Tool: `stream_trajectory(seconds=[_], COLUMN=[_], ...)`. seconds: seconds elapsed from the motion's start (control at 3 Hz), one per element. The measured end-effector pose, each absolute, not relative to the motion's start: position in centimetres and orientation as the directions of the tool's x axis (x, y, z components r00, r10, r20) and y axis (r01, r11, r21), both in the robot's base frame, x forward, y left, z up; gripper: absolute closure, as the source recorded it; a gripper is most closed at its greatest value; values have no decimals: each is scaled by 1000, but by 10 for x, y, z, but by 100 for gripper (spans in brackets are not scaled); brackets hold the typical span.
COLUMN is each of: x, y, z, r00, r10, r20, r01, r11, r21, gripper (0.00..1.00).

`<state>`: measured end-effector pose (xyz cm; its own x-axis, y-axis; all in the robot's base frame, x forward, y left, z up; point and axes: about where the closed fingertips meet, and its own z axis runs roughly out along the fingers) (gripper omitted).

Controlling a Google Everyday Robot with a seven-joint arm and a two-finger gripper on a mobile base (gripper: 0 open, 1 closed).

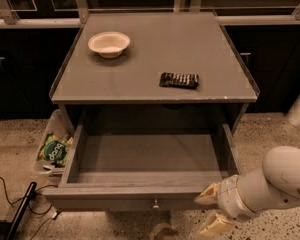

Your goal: Close top drawer

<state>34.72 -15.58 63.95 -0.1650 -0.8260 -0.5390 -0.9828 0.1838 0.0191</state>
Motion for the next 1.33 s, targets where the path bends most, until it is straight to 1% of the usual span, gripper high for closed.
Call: stream_trajectory(seconds=[0.33, 0.67, 1.0, 1.33], x=[381, 400, 476, 528], y=[-158, -158, -169, -179], z=[639, 645, 670, 677], r00=[-125, -102, -50, -38], r10=[-820, -822, -845, -862], r20=[-559, -560, -533, -506], r01=[-986, -986, -979, -972], r11=[164, 156, 147, 149], r21=[-20, -49, -140, -180], gripper=[0, 10, 34, 57])
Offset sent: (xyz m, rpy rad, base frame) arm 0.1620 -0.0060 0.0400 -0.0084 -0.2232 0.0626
